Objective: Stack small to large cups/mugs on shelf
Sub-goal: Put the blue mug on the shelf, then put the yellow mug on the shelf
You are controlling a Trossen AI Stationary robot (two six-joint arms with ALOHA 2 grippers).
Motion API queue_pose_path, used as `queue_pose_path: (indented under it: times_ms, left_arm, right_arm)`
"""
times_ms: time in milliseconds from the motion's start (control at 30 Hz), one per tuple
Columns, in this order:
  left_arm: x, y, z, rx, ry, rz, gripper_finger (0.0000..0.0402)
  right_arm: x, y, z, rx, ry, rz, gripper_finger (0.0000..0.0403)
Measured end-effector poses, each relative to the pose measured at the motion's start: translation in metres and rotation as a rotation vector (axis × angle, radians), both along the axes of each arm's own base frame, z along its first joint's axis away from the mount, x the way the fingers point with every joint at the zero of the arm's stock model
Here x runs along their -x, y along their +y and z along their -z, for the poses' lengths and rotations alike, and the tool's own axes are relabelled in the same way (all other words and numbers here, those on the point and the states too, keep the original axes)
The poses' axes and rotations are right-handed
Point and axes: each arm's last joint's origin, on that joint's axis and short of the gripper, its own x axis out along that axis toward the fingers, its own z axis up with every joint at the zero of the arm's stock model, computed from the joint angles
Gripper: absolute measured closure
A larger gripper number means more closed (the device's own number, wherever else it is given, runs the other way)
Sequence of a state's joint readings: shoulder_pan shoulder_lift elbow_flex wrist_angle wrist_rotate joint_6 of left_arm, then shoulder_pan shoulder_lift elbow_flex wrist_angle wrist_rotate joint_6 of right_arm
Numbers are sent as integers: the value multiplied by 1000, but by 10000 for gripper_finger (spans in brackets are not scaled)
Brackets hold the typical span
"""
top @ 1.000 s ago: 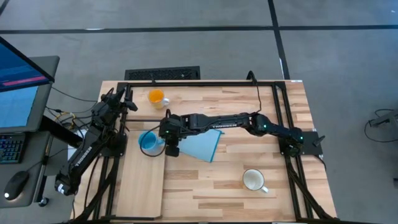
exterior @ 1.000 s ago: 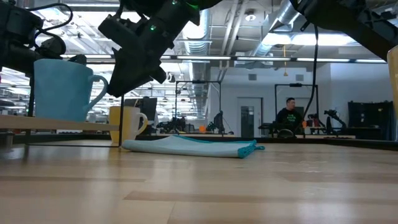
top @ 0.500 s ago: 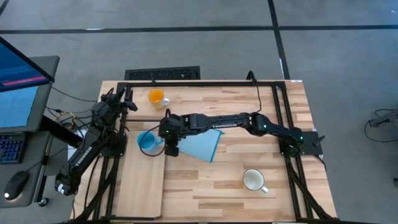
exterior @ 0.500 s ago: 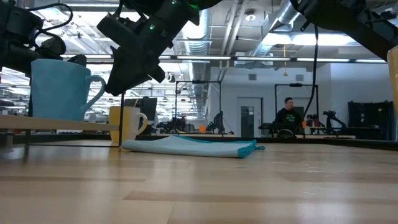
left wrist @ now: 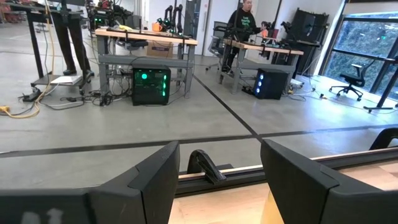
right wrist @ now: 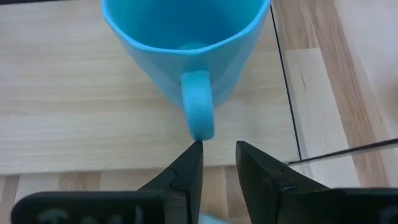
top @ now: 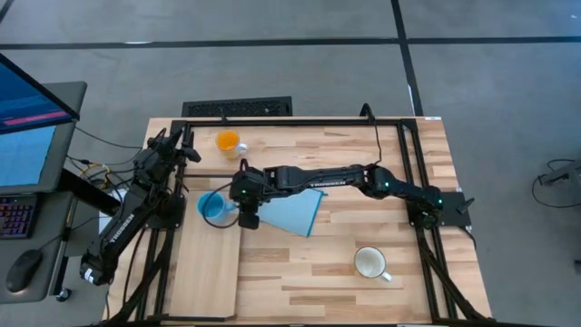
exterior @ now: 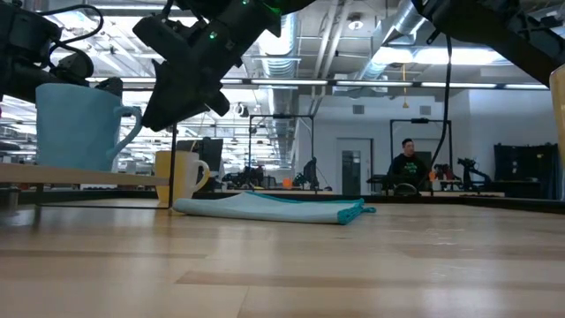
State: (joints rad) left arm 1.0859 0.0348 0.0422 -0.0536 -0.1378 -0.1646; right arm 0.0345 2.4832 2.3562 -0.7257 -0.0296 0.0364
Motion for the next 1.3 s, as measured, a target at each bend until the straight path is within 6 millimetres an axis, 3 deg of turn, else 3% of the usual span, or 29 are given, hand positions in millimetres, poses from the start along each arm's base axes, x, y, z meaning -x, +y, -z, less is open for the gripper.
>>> queue_pose_path:
  times_ms: [667, 933, 1300]
  left_arm:
    - [0, 0, 0, -8, 23, 2, 184]
    - [0, 0, 0, -10, 28, 4, 184]
    - [0, 0, 0, -10, 27, 12, 184]
  right_arm:
    - [-4, -6, -8, -14, -72, 23, 284]
    - [-2, -16, -23, -13, -117, 42, 284]
    - [12, -34, -70, -10, -218, 77, 284]
